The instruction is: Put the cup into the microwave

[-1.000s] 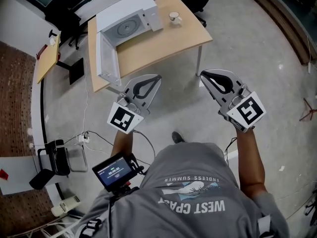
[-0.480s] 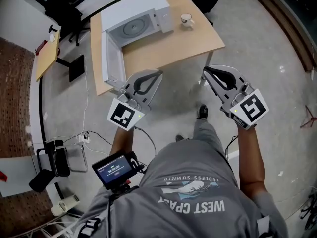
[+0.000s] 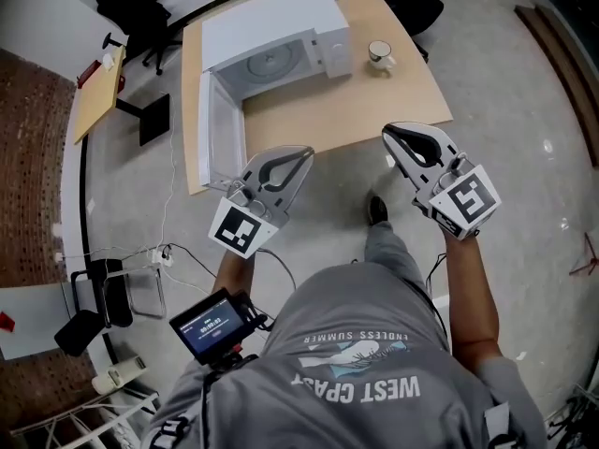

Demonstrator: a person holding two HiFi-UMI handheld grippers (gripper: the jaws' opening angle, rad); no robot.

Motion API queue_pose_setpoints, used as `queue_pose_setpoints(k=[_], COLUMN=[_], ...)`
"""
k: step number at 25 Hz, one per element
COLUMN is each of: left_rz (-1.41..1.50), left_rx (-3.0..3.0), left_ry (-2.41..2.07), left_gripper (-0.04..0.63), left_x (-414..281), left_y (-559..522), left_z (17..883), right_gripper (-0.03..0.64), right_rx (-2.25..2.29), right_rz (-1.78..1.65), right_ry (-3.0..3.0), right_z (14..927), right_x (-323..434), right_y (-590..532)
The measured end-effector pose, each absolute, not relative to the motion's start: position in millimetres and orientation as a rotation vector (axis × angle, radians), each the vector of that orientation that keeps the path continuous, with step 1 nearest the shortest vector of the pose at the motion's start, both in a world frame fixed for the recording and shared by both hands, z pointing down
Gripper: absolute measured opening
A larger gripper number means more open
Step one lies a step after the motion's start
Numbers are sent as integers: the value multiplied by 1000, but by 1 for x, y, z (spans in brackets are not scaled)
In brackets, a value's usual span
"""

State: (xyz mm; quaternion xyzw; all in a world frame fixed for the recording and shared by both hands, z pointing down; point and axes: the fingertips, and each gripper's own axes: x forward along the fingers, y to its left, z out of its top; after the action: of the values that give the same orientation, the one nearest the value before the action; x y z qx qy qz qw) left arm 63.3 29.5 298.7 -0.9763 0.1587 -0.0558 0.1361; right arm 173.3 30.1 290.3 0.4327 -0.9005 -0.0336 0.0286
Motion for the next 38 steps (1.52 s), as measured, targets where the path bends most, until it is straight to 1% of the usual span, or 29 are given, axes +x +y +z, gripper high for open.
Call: queue_pose_setpoints(k=[5, 9, 11, 14, 20, 26, 33, 34, 35, 38], left_rz=[-178, -225, -260, -295, -365, -424, -464, -464, -466, -477], left_rx=[-2888, -2932, -2947, -2966, -2991, -3021, -3030, -3029, -3030, -3031], left_ry=[532, 600, 642, 721, 847, 949, 992, 990, 987, 983], left_gripper=[21, 21, 21, 21, 21, 21, 21, 21, 21, 21], left_x=[85, 101, 104, 107, 114, 111, 109, 111, 113, 117], left_y=[-32, -80, -103, -137, -178, -200, -218, -220, -222, -226], left_z=[312, 334, 347, 362, 393, 419, 431, 431, 431, 430], right_gripper=[21, 23, 40, 98, 121, 143, 141, 101, 80, 75], right_rx=[1333, 1363, 1379, 1394, 1364, 1265, 1212, 1204, 1202, 1202], right_rz=[6, 129, 201, 298, 405, 453, 406, 401, 407, 439], right_ry=[-2738, -2652, -2594, -2502, -2322, -2174, -2098, -2098, -2103, -2127], right_z=[320, 369, 401, 451, 553, 639, 675, 677, 677, 673], right_x=[210, 256, 281, 314, 360, 377, 382, 383, 383, 382], right_y=[-52, -129, -169, -223, -304, -342, -362, -364, -366, -367])
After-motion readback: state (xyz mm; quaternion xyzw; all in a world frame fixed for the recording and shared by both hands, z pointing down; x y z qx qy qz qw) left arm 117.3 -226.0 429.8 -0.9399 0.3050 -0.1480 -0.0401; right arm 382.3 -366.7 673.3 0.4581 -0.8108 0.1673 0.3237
